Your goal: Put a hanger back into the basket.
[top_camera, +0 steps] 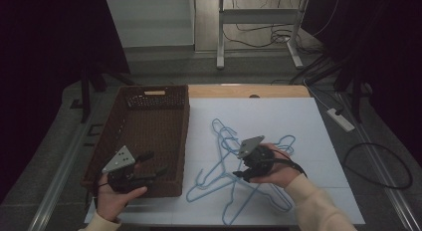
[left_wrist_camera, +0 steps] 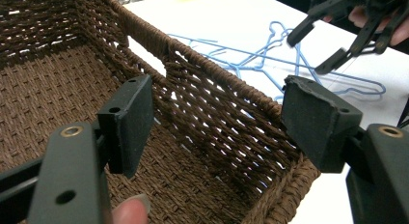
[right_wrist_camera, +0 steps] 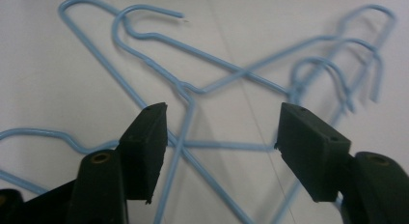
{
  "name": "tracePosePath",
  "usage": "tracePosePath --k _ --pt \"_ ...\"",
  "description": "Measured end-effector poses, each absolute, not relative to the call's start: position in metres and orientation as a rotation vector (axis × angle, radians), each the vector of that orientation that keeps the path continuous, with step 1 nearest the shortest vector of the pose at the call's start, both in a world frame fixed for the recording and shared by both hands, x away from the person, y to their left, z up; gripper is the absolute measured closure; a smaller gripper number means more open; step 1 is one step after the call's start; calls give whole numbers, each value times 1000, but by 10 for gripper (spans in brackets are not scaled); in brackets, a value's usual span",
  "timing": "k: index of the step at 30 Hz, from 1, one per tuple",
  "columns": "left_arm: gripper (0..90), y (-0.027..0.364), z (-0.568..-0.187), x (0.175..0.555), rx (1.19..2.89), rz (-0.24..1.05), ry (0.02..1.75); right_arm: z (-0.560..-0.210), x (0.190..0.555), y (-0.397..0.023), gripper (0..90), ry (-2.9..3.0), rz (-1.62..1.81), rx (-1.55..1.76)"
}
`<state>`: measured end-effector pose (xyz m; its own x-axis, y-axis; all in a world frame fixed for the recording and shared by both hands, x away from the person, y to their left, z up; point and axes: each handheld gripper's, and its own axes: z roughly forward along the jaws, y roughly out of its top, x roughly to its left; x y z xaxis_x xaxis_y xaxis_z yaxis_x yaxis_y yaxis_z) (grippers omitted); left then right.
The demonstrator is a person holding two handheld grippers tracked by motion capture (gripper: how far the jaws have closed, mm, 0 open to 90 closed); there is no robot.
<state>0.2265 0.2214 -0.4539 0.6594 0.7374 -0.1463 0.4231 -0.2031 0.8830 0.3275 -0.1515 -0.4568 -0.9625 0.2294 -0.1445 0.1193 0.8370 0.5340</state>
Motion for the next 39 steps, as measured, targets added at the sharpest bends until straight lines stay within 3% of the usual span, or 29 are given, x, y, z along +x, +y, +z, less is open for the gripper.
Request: tracePosePath --k 10,22,39 --pt "284 221 -454 227 1836 375 917 -467 333 -100 387 2938 619 -37" --pt "284 220 -455 227 1842 370 912 -488 338 -74 463 2989 443 -237" --pt "284 219 -455 227 1840 379 904 -499 342 -62 751 3033 298 -423"
